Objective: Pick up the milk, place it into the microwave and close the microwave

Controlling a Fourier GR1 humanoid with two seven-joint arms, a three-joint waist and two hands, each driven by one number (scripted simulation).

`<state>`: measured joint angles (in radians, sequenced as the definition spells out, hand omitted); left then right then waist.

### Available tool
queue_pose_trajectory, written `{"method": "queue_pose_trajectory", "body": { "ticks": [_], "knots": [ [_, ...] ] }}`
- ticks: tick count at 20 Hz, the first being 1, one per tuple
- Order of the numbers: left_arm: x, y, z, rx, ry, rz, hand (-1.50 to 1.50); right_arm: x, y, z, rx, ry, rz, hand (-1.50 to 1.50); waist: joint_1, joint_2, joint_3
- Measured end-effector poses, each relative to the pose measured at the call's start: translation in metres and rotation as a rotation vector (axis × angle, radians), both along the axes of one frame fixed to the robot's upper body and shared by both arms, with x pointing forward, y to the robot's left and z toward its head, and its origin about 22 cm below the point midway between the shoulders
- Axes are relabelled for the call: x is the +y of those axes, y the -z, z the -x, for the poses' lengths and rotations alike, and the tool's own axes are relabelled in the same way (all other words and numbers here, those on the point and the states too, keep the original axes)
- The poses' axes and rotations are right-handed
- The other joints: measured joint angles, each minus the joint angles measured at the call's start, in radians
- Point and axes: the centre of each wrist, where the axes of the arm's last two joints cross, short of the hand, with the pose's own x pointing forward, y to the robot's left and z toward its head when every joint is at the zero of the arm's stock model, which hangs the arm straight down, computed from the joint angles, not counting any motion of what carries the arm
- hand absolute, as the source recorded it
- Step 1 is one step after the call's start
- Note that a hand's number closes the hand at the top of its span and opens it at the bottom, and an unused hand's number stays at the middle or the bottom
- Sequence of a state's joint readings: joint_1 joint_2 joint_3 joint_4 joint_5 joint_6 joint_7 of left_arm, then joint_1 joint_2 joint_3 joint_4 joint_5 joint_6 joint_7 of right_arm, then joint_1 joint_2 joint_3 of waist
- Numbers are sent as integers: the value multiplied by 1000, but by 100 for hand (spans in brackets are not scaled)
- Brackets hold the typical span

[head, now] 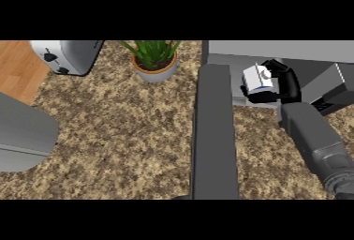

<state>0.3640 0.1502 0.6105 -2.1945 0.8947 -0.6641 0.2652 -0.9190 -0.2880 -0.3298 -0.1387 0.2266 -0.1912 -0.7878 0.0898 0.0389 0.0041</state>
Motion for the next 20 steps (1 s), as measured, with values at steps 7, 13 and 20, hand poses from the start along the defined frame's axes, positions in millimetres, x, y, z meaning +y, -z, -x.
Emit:
{"method": "queue_pose_trajectory", "body": {
  "ticks": [7, 13, 20],
  "knots": [
    [1, -1, -10, -7, 23, 3, -150, -11, -20, -10, -28, 115, 93, 150, 27, 17, 2],
    [1, -4, -18, -16, 42, -10, -150, -25, -35, -14, -33, 186, 127, 150, 51, 32, 4],
    [2, -5, -26, -22, 58, -17, -150, -36, -46, -16, -48, 249, 128, 150, 69, 47, 6]
  ]
}}
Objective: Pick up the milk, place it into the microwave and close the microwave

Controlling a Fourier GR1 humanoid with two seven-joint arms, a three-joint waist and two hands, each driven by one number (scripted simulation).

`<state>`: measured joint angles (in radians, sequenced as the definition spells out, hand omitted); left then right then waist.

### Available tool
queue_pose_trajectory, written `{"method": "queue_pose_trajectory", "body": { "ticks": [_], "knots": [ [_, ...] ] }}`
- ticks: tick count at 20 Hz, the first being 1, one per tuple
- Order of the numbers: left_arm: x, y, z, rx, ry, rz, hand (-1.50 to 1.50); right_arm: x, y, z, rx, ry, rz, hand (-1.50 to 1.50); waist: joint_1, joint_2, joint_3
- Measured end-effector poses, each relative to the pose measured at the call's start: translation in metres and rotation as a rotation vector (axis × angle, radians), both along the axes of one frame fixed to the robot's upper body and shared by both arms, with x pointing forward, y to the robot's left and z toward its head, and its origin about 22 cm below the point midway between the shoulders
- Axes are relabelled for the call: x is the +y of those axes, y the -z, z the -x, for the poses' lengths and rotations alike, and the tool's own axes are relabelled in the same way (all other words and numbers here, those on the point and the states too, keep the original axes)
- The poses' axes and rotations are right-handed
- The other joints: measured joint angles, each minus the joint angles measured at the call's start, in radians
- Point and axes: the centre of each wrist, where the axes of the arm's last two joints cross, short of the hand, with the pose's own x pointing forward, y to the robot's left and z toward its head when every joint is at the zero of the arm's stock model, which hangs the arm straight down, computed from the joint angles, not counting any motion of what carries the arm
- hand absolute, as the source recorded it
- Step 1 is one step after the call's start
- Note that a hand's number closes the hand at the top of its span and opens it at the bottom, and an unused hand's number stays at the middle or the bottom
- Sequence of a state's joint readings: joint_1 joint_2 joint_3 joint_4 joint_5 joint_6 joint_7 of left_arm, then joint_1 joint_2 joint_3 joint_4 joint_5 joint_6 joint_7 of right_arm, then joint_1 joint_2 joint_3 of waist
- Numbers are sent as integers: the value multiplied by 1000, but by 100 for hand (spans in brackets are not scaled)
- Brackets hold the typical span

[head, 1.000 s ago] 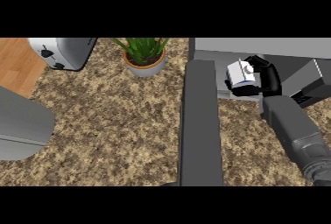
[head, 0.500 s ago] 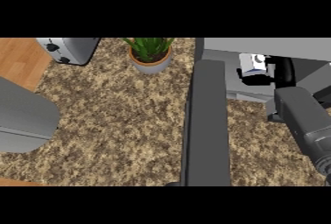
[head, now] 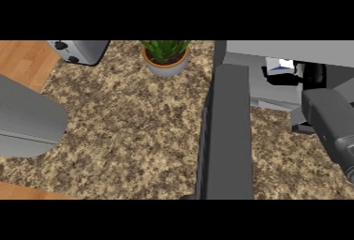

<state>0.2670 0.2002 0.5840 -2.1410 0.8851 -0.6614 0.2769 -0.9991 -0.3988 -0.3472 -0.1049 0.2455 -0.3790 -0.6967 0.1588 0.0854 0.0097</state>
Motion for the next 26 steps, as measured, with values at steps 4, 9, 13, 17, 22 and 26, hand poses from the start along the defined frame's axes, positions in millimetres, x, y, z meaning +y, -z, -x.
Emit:
{"method": "queue_pose_trajectory", "body": {
  "ticks": [4, 9, 13, 17, 22, 26],
  "knots": [
    [1, -2, -4, -10, 1, -4, -150, -5, -5, -1, -8, 17, -9, 150, 7, 5, 1],
    [2, -2, -9, -10, 3, -13, -150, -10, -11, -2, -15, 34, 0, 150, 17, 11, 1],
    [3, -3, -12, -11, -4, -30, -150, -13, -14, -3, -23, 38, 2, 150, 23, 15, 2],
    [4, -6, -15, -14, 1, -56, -150, -15, -16, -3, -28, 46, -2, 150, 30, 19, 3],
    [5, -7, -17, -9, 0, -73, -150, -22, -17, -1, -14, 90, 29, -150, 41, 21, 0],
    [6, -6, -20, -3, 4, -77, -150, -5, -26, -11, -61, 21, -48, -150, 41, 18, 3]
  ]
}}
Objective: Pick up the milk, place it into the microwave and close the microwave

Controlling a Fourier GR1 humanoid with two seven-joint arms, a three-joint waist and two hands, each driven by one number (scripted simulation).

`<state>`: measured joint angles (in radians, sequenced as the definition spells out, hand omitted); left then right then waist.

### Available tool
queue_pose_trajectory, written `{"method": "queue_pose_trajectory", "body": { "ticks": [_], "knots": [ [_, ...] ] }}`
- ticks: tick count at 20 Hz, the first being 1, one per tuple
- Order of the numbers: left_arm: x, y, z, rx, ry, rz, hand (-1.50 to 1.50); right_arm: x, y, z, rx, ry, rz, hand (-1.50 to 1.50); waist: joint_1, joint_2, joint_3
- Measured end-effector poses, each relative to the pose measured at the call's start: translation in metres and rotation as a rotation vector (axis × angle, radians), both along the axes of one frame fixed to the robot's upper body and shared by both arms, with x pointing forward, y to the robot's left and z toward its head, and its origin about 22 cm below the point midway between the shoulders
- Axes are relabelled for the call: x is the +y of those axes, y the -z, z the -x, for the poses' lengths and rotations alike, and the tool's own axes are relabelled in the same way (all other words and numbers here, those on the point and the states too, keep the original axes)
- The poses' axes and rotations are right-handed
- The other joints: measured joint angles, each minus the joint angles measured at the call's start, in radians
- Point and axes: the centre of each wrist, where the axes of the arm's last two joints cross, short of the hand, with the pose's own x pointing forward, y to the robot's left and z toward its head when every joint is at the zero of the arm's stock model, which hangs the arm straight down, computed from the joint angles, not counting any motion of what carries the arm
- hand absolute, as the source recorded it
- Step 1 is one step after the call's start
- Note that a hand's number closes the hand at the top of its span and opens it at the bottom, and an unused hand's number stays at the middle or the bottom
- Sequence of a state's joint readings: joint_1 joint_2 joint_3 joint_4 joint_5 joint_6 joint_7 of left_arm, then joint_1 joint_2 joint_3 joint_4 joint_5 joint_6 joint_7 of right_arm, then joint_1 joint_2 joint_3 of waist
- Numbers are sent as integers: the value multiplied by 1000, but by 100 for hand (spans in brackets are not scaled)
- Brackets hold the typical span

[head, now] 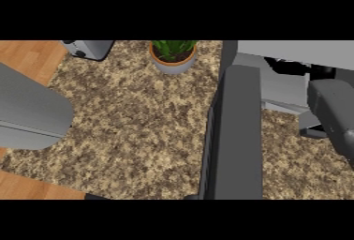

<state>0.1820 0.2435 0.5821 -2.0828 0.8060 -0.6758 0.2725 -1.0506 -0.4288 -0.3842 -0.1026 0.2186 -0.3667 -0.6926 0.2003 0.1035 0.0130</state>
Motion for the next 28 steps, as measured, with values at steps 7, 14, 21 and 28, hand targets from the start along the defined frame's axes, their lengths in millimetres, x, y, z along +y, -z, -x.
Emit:
{"method": "queue_pose_trajectory", "body": {
  "ticks": [7, 14, 21, 28],
  "knots": [
    [-4, 0, -6, 1, 10, -18, -150, 34, -5, -11, 75, -136, 25, -150, 14, -6, -5],
    [-4, 6, -13, 17, 21, -16, -150, 82, -15, -23, 97, -130, 39, -150, 14, -13, -9],
    [-6, 12, -18, 42, 33, -24, -150, 105, -23, -28, 61, -142, 70, -150, -15, -15, -7],
    [-12, 26, -16, 80, 47, -16, -150, 114, -18, -27, 40, -89, 24, -150, -43, -22, -6]
  ]
}}
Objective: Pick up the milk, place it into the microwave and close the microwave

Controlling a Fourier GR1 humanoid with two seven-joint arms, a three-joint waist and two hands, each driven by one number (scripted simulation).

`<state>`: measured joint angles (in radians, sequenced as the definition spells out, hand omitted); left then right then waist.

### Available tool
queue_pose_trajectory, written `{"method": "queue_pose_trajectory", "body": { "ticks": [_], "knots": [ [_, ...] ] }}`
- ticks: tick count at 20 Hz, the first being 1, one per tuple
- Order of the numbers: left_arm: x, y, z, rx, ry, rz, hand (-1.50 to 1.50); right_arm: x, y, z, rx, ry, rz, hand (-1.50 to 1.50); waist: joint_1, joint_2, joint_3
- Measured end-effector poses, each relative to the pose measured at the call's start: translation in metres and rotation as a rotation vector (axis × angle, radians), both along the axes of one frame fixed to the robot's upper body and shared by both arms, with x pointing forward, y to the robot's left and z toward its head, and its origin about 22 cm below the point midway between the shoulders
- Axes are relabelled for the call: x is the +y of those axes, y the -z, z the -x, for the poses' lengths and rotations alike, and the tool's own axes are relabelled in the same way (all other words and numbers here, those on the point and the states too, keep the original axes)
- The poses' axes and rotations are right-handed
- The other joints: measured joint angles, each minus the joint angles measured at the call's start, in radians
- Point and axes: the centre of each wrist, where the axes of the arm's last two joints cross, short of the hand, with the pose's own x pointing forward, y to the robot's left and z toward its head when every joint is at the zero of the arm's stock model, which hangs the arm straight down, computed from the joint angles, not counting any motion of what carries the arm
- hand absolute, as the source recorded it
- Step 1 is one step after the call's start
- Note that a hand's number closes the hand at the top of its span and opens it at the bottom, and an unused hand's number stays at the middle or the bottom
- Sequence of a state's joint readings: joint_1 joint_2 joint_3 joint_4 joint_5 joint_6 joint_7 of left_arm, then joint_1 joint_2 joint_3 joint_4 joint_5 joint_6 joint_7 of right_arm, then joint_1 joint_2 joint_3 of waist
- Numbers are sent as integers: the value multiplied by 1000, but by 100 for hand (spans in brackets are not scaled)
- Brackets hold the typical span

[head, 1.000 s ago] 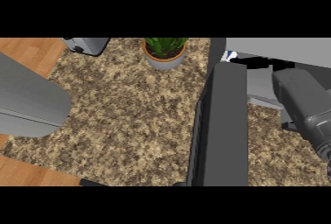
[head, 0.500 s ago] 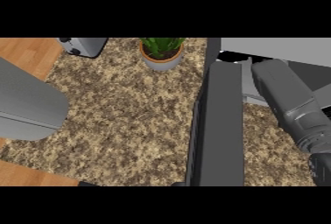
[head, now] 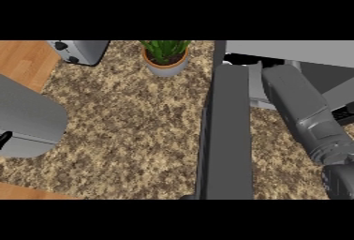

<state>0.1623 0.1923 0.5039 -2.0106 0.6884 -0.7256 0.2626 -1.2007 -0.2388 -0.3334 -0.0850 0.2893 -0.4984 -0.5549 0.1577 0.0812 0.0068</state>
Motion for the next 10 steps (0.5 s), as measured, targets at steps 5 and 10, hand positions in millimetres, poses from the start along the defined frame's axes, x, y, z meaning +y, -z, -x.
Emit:
{"method": "queue_pose_trajectory", "body": {
  "ticks": [5, 10],
  "knots": [
    [-5, 12, 3, 24, 8, 0, -150, -6, 8, 3, 0, -9, -9, -150, -24, -14, -2],
    [-12, 23, 5, 24, 35, 5, -150, -29, 20, 10, 5, -34, -37, -150, -52, -31, -3]
  ]
}}
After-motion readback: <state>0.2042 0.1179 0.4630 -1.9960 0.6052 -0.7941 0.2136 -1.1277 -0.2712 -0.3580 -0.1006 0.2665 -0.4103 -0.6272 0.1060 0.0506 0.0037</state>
